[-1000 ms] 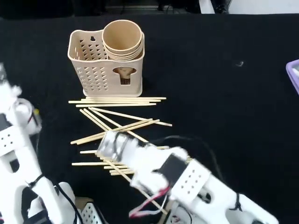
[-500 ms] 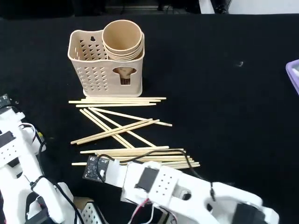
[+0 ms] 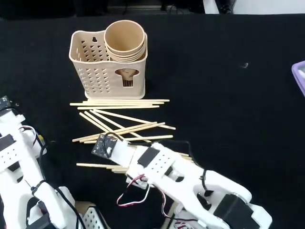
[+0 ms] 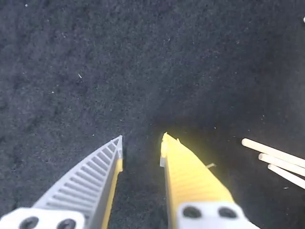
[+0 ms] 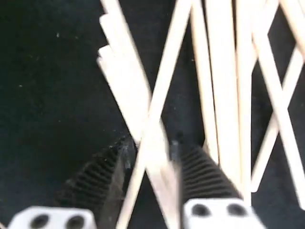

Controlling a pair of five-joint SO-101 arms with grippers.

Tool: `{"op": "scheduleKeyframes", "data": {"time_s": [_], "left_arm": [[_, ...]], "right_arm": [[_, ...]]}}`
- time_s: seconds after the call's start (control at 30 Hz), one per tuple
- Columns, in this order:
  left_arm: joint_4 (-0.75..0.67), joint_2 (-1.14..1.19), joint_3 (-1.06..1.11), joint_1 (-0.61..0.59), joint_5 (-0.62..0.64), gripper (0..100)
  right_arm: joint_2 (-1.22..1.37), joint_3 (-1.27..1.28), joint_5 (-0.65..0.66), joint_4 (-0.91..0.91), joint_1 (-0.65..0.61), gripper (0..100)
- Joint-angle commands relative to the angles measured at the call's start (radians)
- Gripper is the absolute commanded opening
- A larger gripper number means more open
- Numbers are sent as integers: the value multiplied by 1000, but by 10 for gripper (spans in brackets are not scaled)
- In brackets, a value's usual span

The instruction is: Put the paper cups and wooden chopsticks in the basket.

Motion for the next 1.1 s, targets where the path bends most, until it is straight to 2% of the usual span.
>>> {"op": "scheduleKeyframes", "data": {"time_s": [0.0,0.17,0.43,0.7,0.87,1.0,1.07], "left_arm": [[-6,-14,-7,56,-5,134],[-6,-14,-7,74,-5,134],[-11,-14,-7,71,-5,134],[-14,-15,5,70,-5,134],[-60,-21,33,70,-5,134],[-64,-23,35,70,-5,134],[-64,-23,35,70,-5,134]], "right_arm": [[7,-31,8,0,18,71],[5,-62,6,21,21,70],[7,-245,12,186,21,70],[15,-217,5,84,12,90],[15,-214,-129,150,-101,285],[22,-166,-127,91,-219,258],[51,-140,-129,29,-233,239]]}}
